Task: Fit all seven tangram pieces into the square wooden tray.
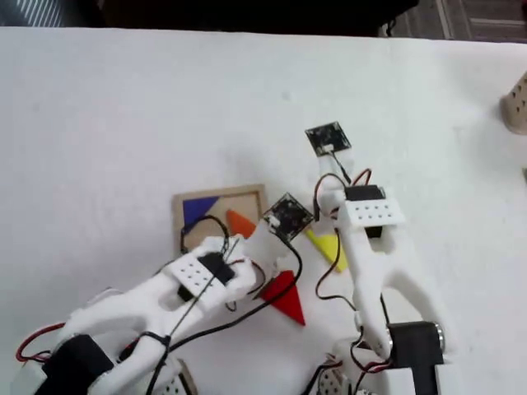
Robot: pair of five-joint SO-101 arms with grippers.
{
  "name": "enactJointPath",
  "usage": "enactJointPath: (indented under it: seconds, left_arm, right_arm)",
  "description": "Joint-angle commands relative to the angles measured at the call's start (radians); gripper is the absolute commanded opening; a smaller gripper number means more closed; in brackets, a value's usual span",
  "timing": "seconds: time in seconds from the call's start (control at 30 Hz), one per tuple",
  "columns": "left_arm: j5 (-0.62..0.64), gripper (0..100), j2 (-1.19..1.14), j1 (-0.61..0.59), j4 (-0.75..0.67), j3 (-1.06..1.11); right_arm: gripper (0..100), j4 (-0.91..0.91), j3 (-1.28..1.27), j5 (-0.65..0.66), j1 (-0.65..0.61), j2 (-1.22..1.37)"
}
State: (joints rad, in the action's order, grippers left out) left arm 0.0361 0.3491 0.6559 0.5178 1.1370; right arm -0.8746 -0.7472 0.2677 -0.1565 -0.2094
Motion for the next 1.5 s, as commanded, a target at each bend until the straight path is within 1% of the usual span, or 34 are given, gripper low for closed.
enactJointPath:
  seconds: [0.0,0.13,0.37,0.43,0.53,0.63,0.7,0.87,1.0,1.13,1.27,1.33,1.47]
  left_arm:
    - [0.015,2,0.001,-0.028,-0.008,-0.044]
    - [0.095,2,0.001,-0.027,-0.117,-0.043]
    - [0.19,2,0.001,-0.019,-0.405,0.014]
    - [0.222,2,-0.007,-0.03,-0.436,0.017]
    - [0.239,2,-0.008,-0.081,-0.404,0.008]
    - [0.239,2,-0.01,-0.122,-0.298,-0.031]
    - [0.239,2,-0.01,-0.127,-0.262,-0.038]
    - [0.239,2,-0.027,-0.124,-0.265,-0.035]
    - [0.239,2,-0.157,-0.128,-0.256,-0.097]
    - [0.232,2,-0.205,-0.128,-0.147,-0.167]
    - [0.232,2,-0.205,-0.131,-0.129,-0.167]
    - [0.232,2,-0.205,-0.15,-0.118,-0.166]
    - [0.232,2,-0.197,-0.222,-0.008,-0.192]
  right_arm:
    - [1.7,0.012,0.046,-0.006,0.012,-0.007]
    - [1.7,0.015,0.046,-0.008,0.01,-0.005]
    - [1.7,0.015,0.051,-0.009,0.01,-0.001]
    - [1.7,0.015,0.051,-0.008,0.002,-0.001]
    - [1.7,0.013,0.049,-0.008,0.002,-0.001]
    - [1.7,0.015,0.049,-0.008,0.002,-0.001]
    - [1.7,0.015,0.049,-0.008,0.002,-0.001]
    - [1.7,0.016,0.049,-0.009,0.002,0.001]
    - [1.7,0.016,0.049,-0.012,0.002,0.001]
    - [1.7,0.016,0.046,-0.012,0.002,0.001]
    - [1.7,0.018,0.046,-0.014,0.002,0.001]
    - [1.7,0.018,0.046,-0.014,0.002,0.001]
    - [1.7,0.028,0.043,-0.014,0.002,0.001]
